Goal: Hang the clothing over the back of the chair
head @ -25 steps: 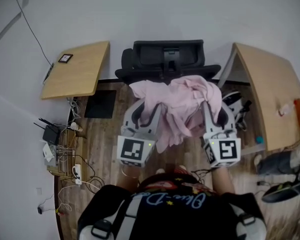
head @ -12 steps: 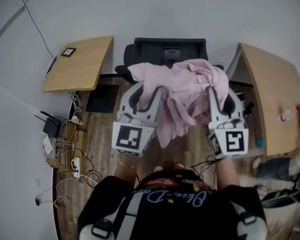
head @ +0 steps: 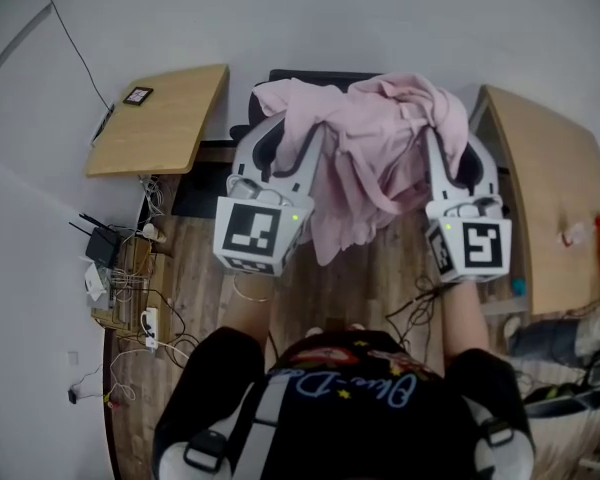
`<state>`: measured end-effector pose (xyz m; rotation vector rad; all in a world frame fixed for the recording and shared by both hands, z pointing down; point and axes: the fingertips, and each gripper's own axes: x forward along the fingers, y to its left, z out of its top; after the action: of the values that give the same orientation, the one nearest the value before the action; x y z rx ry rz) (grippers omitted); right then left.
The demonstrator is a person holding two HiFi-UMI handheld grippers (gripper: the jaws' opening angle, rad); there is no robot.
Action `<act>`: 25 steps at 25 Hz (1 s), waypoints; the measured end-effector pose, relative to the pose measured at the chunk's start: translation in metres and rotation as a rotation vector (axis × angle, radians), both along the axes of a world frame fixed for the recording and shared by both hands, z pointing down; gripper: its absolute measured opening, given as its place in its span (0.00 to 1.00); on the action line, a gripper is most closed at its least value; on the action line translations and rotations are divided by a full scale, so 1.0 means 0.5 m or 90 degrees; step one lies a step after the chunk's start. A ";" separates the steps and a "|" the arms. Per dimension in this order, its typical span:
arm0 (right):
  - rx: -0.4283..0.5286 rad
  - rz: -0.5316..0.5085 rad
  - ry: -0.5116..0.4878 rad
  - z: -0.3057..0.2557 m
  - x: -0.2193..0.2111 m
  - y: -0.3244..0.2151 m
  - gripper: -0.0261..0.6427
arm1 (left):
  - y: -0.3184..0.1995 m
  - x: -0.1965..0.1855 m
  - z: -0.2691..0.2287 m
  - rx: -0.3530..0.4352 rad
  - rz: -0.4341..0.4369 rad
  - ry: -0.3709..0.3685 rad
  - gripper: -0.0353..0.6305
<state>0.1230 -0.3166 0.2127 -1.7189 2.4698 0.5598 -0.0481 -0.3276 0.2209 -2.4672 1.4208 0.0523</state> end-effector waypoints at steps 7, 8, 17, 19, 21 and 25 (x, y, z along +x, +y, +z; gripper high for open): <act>0.016 -0.008 0.002 -0.089 -0.024 -0.046 0.17 | -0.052 -0.010 -0.073 0.022 -0.004 -0.009 0.24; 0.019 -0.004 0.004 -0.090 -0.022 -0.050 0.17 | -0.055 -0.010 -0.075 0.027 -0.005 -0.011 0.24; 0.087 0.034 0.000 -0.107 0.003 -0.066 0.17 | -0.062 -0.005 -0.104 0.096 -0.022 -0.027 0.24; 0.099 0.039 -0.007 -0.110 0.006 -0.068 0.17 | -0.066 -0.003 -0.107 0.107 -0.032 -0.026 0.24; 0.103 0.045 -0.003 -0.123 0.005 -0.078 0.17 | -0.083 -0.005 -0.117 0.100 -0.043 -0.015 0.24; 0.065 0.051 0.039 -0.147 -0.018 -0.159 0.17 | -0.170 -0.016 -0.125 0.037 -0.054 0.002 0.24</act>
<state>0.1142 -0.3961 0.1390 -1.7934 2.3760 0.7433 -0.0561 -0.4125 0.1586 -2.3586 1.5025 0.0792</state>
